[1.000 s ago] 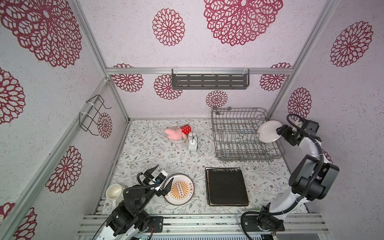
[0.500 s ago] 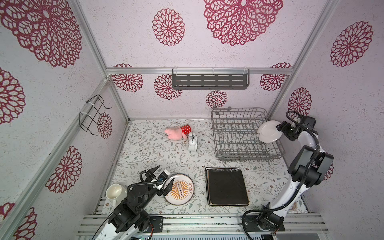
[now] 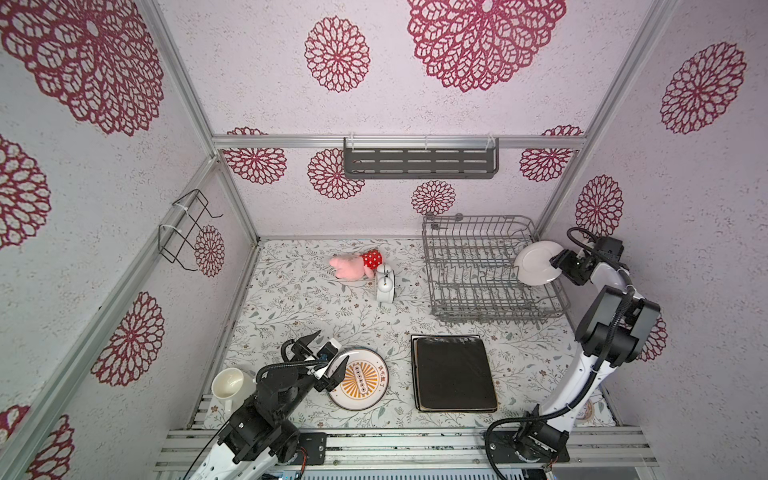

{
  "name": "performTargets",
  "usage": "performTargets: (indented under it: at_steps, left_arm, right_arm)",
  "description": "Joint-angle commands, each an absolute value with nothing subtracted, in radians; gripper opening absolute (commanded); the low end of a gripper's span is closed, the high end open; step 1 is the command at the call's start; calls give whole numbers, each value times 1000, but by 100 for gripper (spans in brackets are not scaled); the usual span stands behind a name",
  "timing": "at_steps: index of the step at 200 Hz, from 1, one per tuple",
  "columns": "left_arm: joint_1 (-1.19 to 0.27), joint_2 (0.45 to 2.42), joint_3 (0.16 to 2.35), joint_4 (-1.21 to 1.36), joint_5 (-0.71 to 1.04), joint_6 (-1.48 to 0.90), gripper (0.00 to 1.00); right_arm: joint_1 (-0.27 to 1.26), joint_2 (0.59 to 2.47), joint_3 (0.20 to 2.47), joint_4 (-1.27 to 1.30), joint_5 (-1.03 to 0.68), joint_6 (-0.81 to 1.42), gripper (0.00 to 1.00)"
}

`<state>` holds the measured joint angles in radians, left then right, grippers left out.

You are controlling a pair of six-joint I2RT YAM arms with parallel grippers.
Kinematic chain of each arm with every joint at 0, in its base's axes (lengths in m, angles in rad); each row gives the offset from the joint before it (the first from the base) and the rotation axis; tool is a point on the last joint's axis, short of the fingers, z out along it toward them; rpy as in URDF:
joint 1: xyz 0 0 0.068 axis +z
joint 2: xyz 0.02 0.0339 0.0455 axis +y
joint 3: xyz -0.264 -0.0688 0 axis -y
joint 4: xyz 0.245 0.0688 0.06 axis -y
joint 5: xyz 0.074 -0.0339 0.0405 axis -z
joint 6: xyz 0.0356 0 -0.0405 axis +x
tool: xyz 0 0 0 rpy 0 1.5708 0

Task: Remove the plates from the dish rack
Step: 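Grasp the last white plate in the rack with the right gripper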

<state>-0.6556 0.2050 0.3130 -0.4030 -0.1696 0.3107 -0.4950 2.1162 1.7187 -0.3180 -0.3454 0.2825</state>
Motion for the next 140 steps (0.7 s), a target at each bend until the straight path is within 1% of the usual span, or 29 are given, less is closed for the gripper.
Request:
performTargets:
  at_steps: [1, 24, 48, 88, 140]
  left_arm:
    - [-644, 217, 310, -375, -173, 319, 97]
    - [-643, 218, 309, -376, -174, 321, 97]
    - [-643, 219, 308, -374, -172, 322, 97]
    - [-642, 218, 307, -375, -171, 321, 97]
    - [-641, 213, 305, -376, -164, 322, 97]
  right_arm:
    - [-497, 2109, 1756, -284, -390, 270, 61]
    - [-494, 2104, 1754, -269, -419, 239, 58]
    - [-492, 2099, 1752, -269, -437, 217, 54]
    - [-491, 2092, 1740, -258, -471, 196, 43]
    - [-479, 2071, 1740, -268, -479, 159, 40]
